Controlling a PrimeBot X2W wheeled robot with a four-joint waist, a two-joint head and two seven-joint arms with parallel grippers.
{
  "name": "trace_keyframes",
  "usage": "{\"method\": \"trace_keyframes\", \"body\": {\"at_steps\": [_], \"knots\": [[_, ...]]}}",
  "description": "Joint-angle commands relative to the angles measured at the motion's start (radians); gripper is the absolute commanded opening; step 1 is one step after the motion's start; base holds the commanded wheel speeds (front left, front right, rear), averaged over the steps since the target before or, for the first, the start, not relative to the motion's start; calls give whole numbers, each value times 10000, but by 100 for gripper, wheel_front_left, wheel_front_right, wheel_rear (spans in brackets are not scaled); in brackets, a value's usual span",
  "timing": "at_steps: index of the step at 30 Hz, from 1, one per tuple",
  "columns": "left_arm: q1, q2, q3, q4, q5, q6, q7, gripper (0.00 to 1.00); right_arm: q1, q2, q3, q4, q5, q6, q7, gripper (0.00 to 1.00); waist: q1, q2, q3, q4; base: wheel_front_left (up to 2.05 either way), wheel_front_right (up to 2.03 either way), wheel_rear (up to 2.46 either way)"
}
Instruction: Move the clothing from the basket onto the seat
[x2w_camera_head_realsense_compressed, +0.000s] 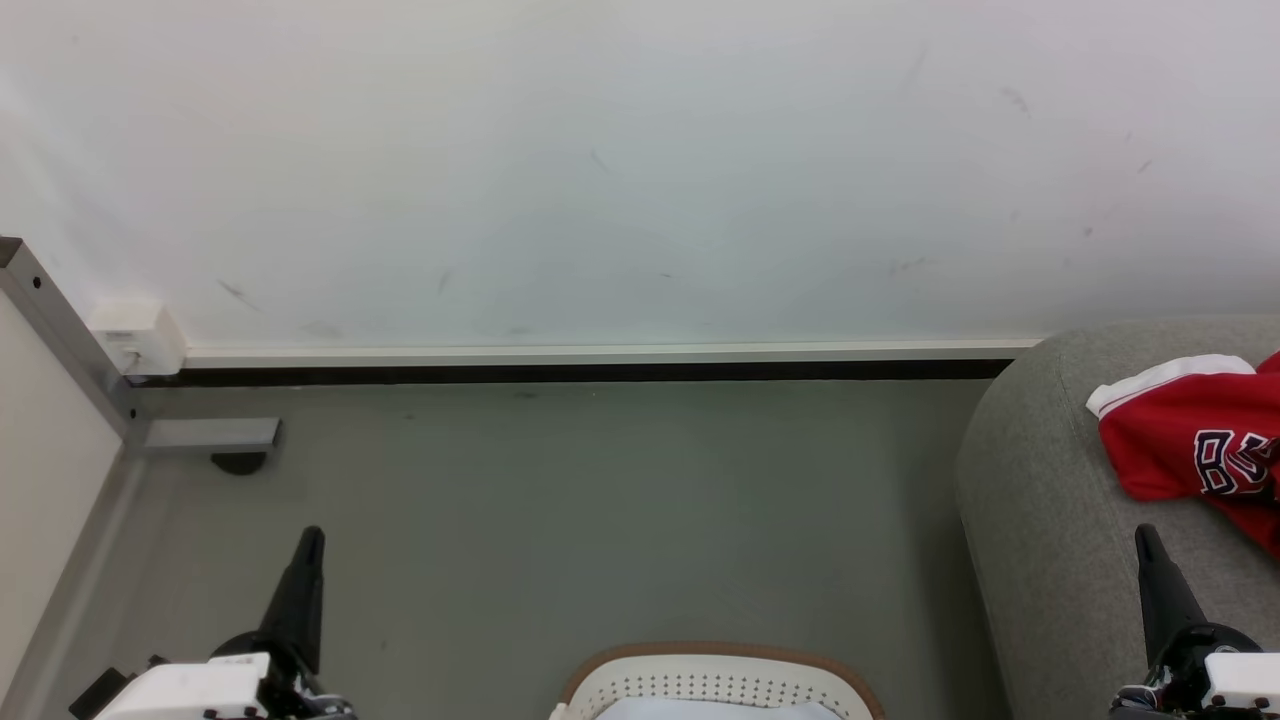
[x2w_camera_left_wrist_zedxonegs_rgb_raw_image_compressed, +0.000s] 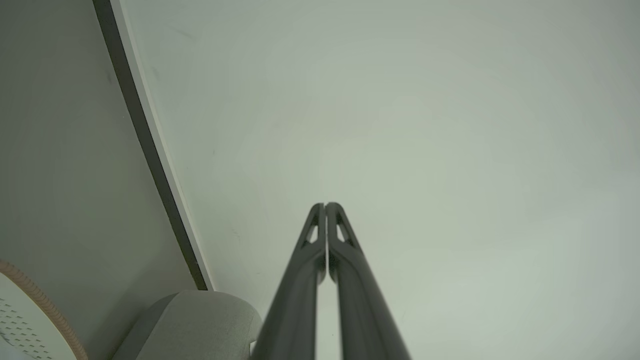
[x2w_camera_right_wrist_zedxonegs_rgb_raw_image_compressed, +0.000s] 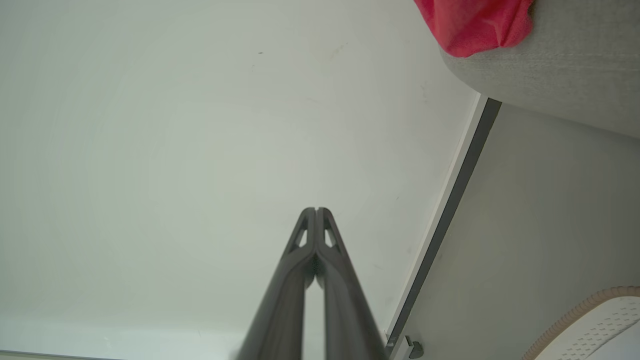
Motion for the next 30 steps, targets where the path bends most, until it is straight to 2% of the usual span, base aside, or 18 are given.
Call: {"method": "trace_keyframes", "body": {"at_steps": [1,30], "knots": [[-97,20,30,7,-119,27,44,0,-62,-76,-24,-47,98,-21,19,0,0,-1,0,-1,0,0,0],[-95,20,28,6,-119,25,45,0,-58,-104,8,-49,128,-21,-14,0,0,-1,0,-1,0,0,0]]}}
